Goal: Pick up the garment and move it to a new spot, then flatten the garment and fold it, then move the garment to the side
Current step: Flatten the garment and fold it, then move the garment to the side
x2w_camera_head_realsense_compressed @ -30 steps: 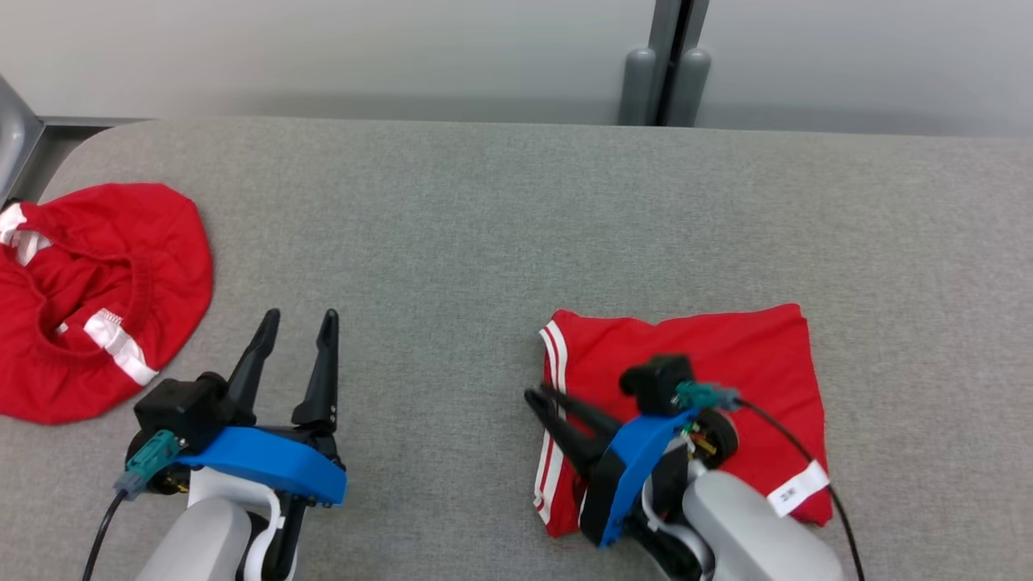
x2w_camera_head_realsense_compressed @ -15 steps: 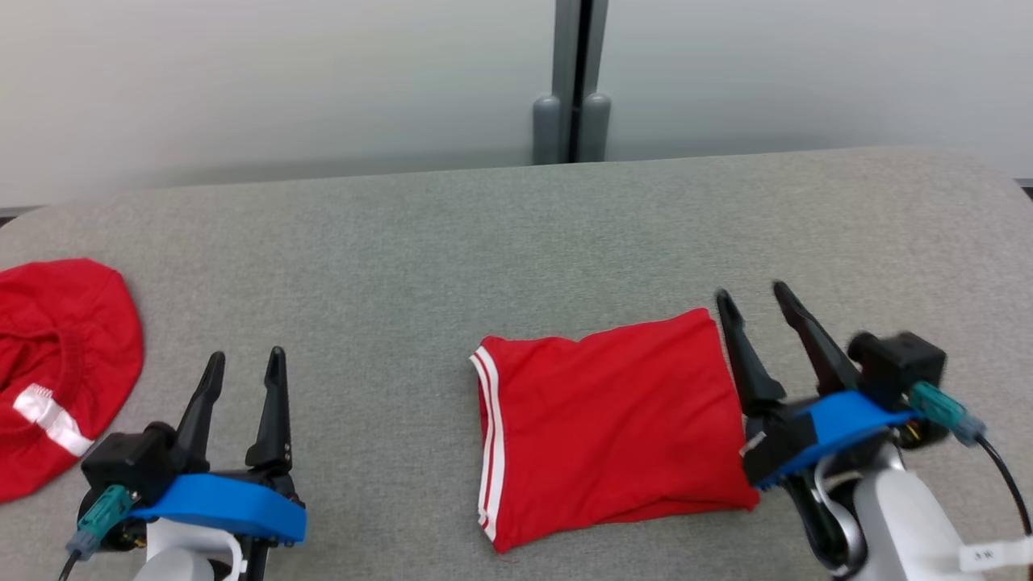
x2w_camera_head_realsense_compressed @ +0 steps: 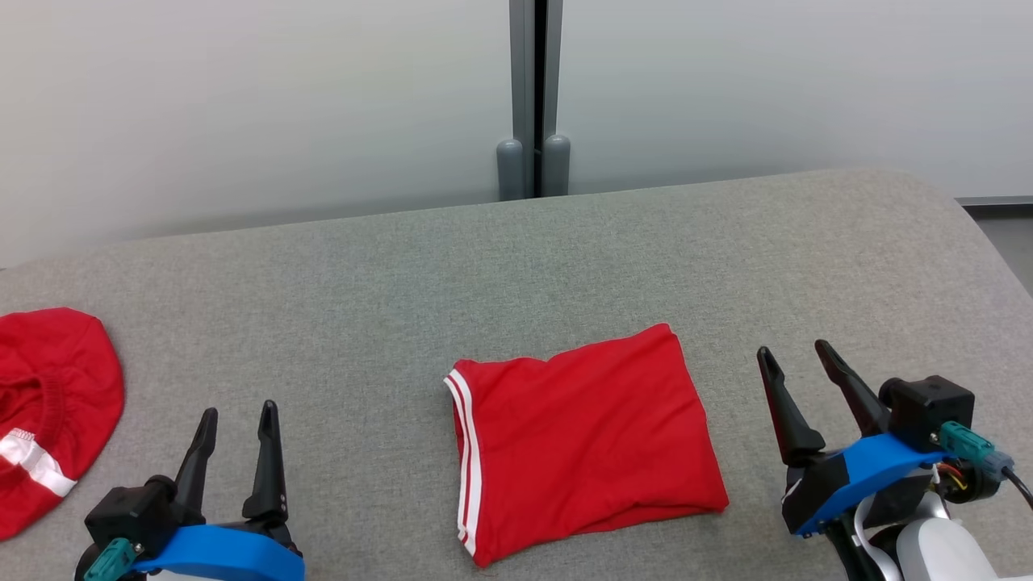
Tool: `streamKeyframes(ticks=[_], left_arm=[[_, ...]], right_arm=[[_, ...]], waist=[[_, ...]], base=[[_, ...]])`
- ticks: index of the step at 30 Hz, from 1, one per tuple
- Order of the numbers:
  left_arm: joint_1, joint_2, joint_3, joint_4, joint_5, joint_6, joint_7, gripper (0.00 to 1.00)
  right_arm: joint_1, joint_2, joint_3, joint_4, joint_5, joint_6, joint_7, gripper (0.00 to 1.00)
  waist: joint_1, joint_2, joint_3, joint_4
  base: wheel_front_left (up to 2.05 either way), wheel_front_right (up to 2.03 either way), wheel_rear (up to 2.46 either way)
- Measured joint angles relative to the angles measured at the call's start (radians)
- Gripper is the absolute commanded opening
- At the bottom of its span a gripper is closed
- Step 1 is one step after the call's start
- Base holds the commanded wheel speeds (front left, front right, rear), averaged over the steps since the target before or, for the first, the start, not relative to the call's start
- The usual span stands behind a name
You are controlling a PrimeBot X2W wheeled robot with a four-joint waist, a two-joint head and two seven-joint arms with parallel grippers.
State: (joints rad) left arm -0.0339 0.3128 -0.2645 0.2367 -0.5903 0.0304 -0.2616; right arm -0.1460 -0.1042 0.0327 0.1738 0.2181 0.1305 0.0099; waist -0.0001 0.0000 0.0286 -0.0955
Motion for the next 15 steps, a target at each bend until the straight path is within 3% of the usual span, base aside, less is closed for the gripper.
streamKeyframes(ticks=[15], left_arm=[[0.023, -0.001, -0.004, -0.009, 0.008, 0.006, 0.000, 1.00]], right_arm=[[-0.001, 0.016, 0.005, 0.032, 0.021, 0.000, -0.007, 1.00]], waist=[[0.0000, 0.0001, -0.016, 0.010]], base=[[0.00, 0.00, 0.00]])
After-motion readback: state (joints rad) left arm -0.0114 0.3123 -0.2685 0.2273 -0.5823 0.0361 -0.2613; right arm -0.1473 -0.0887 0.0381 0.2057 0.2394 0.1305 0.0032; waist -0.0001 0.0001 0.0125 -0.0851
